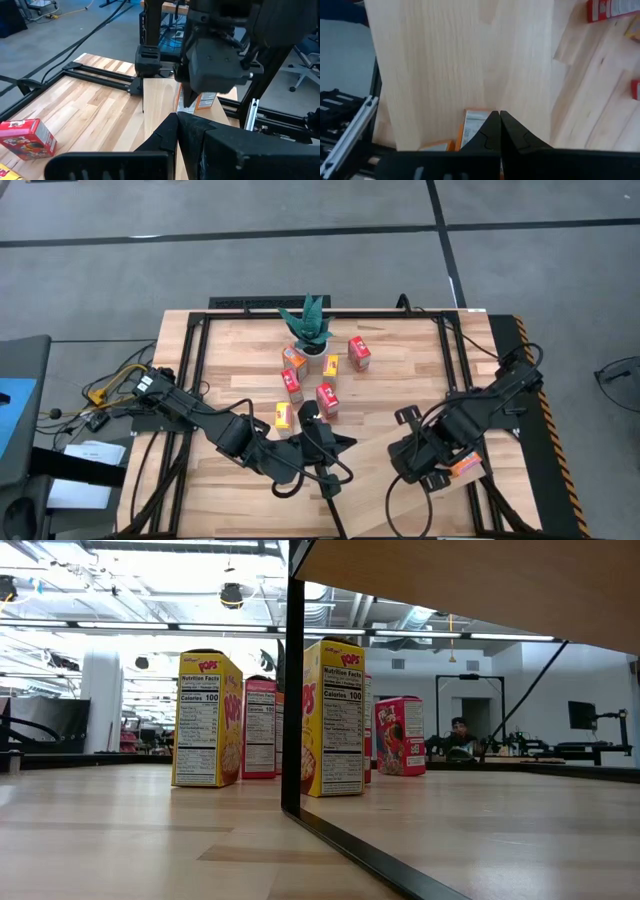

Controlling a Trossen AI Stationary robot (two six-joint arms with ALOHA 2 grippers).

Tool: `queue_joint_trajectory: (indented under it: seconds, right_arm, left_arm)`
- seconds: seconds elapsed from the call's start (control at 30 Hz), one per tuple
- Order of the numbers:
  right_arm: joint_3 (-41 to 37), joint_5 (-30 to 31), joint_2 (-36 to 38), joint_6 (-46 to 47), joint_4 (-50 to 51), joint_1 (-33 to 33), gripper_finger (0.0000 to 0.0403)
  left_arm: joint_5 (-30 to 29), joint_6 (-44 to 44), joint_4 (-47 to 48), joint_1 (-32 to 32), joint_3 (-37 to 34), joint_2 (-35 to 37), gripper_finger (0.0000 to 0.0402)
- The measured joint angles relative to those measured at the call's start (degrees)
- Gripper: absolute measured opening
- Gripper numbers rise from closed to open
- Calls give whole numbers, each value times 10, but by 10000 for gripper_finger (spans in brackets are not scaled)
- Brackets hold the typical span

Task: Stack cereal on shelf
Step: Put the bottom orange cereal box on the shelf aligned with the other orange cereal box

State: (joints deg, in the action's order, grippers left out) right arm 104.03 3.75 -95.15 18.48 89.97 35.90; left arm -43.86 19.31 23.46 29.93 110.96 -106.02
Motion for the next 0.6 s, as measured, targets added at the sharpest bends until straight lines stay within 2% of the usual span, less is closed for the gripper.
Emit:
queue_joint_trajectory:
  seconds: [0.6]
  right_arm:
    - [-5, -10, 1, 67, 0, 2, 10]
  left_arm:
    - [21, -5, 0, 0, 0, 0, 0]
